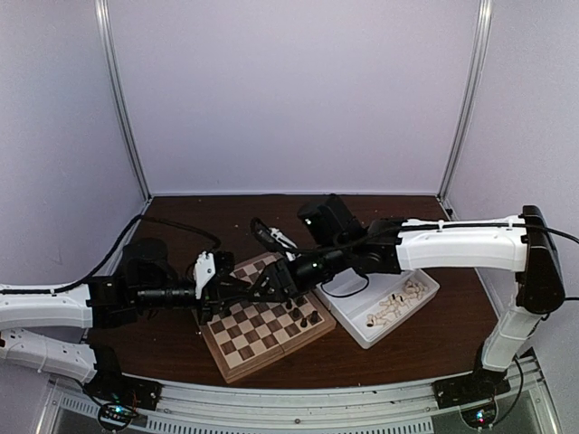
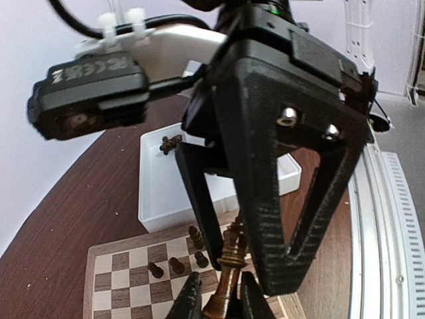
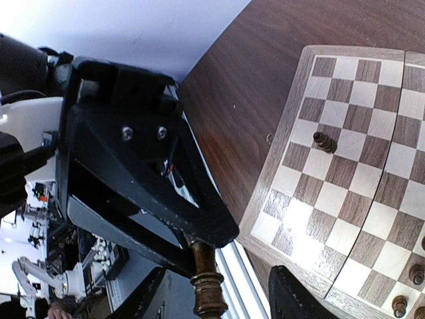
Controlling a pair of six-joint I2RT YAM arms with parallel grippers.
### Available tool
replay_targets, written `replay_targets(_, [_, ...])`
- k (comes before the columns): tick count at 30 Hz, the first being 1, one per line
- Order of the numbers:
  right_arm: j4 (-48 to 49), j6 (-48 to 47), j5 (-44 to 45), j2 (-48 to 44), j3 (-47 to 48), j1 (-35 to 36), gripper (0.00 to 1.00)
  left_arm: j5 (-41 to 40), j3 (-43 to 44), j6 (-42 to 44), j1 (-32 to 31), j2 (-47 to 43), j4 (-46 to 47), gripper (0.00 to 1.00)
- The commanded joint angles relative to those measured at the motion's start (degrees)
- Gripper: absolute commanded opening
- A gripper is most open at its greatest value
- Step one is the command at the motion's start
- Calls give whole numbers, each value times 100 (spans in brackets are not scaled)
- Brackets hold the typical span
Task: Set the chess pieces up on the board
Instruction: Place the chess piece on the chessboard.
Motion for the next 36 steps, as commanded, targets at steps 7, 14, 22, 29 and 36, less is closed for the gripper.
replay_targets(7, [2172, 1469, 1063, -660, -800, -2, 55, -321, -229, -1423, -12, 47, 1266, 0])
replay_targets(14, [2014, 1594, 1133, -658, -732, -17, 47, -299, -294, -1434, -13, 58, 1410, 0])
replay_targets(22, [1750, 1575, 1093, -666, -654, -19, 43, -393, -344, -1431, -14, -17, 1478, 0])
replay_targets(29, [1437, 1376, 1035, -814, -804, -19, 42, -380, -388, -1431, -13, -72, 1495, 0])
replay_targets(36, [1458, 1402, 896, -756, -803, -19, 26, -414, -379, -1409, -13, -63, 1525, 0])
